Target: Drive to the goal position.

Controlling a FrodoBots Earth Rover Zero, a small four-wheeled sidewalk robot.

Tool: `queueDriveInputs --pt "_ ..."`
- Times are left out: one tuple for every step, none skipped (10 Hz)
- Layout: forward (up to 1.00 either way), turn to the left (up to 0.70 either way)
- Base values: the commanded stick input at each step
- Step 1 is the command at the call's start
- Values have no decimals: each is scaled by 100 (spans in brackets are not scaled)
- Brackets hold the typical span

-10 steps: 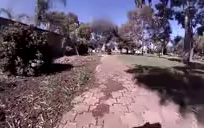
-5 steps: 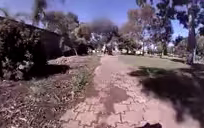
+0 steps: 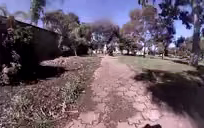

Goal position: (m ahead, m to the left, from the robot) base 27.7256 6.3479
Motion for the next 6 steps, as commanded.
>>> queueDriveInputs --pt "70 0" --pt "70 -9" --pt "70 -21" --pt "70 -32" --pt "70 -32" --pt "70 -32"
